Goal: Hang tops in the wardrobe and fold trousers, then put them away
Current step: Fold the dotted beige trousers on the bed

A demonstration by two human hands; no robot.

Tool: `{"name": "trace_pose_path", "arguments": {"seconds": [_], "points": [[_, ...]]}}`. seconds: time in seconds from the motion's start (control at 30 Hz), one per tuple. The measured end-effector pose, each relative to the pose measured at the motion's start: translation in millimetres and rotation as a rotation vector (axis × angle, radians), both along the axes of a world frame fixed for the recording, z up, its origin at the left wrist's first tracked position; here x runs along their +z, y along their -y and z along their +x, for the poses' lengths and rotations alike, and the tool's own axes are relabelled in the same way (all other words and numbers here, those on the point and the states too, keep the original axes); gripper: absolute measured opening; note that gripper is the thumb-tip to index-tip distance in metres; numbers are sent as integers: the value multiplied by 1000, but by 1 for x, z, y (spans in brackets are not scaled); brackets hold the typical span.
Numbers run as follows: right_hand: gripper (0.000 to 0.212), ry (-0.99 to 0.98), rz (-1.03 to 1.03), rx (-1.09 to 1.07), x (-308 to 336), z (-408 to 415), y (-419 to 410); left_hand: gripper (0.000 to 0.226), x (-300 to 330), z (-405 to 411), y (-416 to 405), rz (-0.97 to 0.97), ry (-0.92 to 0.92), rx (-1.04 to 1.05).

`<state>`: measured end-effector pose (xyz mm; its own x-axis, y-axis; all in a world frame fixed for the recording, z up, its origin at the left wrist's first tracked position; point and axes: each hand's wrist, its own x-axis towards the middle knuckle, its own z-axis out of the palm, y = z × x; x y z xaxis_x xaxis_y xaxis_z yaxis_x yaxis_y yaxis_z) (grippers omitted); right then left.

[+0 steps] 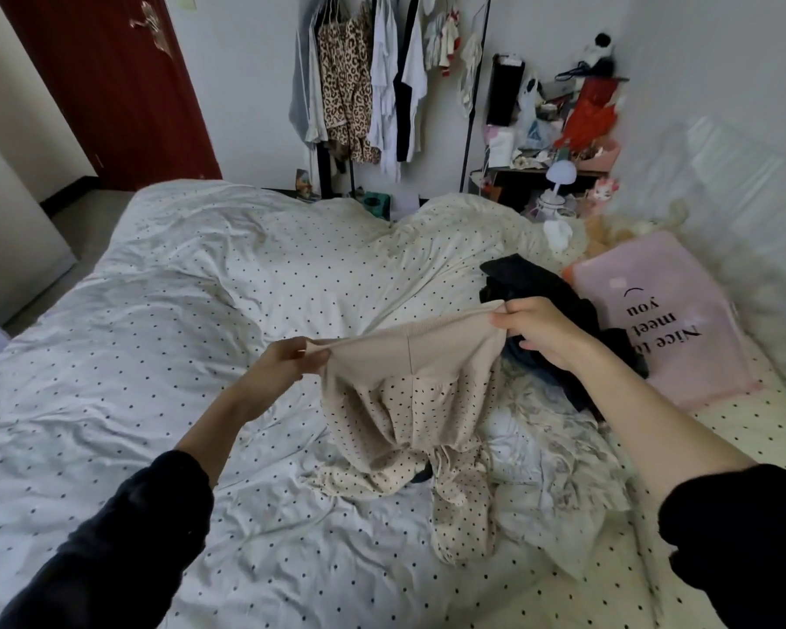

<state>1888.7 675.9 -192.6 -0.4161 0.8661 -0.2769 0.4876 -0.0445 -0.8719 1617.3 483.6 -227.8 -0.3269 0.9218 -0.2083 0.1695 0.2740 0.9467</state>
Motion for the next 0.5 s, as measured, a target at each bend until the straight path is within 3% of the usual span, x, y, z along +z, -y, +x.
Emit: {"name": "trace_pose_path", "arguments": {"seconds": [0.1,0.23,0.43,0.5], "points": [[18,-109,-88,-21,10,-1,-3,14,10,-1,-6,92,-35,14],[15,-333,-162,2,21,-1,-10,12,22,-7,-15,59,-76,-81],[17,-342,-57,-43,26,0,-17,23,21,-7,-14,-30,-60,-192],[18,-313,1,-67,26,-1,-16,46,20,-3,-12,-4,-116,-285]]}}
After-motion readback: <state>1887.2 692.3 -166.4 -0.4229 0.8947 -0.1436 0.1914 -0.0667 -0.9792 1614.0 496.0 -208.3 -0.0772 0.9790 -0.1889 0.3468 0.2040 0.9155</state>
